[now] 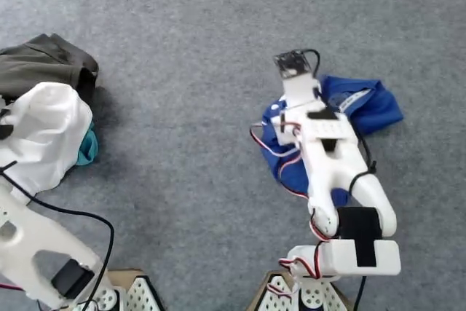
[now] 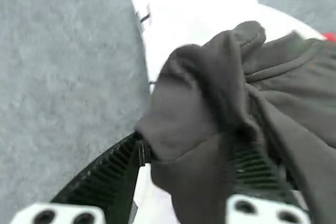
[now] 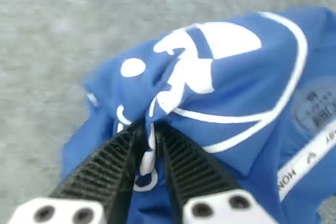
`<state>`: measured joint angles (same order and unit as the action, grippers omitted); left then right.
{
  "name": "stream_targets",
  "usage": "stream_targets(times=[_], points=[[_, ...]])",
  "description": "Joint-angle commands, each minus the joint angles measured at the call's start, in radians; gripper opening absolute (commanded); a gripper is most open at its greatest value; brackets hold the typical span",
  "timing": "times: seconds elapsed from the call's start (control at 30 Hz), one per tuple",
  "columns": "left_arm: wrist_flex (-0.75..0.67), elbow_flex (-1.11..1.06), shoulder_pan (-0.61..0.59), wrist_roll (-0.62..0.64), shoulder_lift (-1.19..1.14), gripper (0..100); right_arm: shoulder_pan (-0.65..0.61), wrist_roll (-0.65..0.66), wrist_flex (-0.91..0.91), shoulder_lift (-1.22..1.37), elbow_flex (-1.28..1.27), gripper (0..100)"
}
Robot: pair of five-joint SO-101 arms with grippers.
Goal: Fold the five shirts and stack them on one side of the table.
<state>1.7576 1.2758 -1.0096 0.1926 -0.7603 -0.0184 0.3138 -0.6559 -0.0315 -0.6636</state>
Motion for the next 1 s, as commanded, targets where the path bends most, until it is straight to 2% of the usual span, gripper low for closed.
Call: stream_targets(times=[0.0, 0.23, 0.37, 0.53, 0.6, 0.67, 0.97], points=[[0.003, -0.010, -0.064, 0.048, 0.127, 34, -0.103, 0.008, -0.184, -0.062, 0.219, 1.5], [0.000, 0.031, -0.196, -0.003, 0.308, 34, -0.433, 0.008, -0.516, -0.101, 0.737, 1.5], [0.000, 0.114, -0.262, -0.003, 0.370, 34, -0.542, 0.008, -0.539, -0.054, 1.109, 1.5], [0.000, 0.174, -0.312, -0.003, 0.385, 34, -0.605, 0.008, -0.543, 0.050, 1.564, 1.5], [0.002, 0.171, -0.315, -0.003, 0.385, 34, -0.578, 0.008, -0.582, 0.101, 1.672, 1.5], [0.002, 0.168, -0.325, -0.003, 0.387, 34, -0.502, 0.008, -0.661, 0.151, 1.718, 1.5], [0.002, 0.168, -0.308, -0.003, 0.387, 34, -0.100, 0.012, -1.089, 0.432, 1.595, 1.6]])
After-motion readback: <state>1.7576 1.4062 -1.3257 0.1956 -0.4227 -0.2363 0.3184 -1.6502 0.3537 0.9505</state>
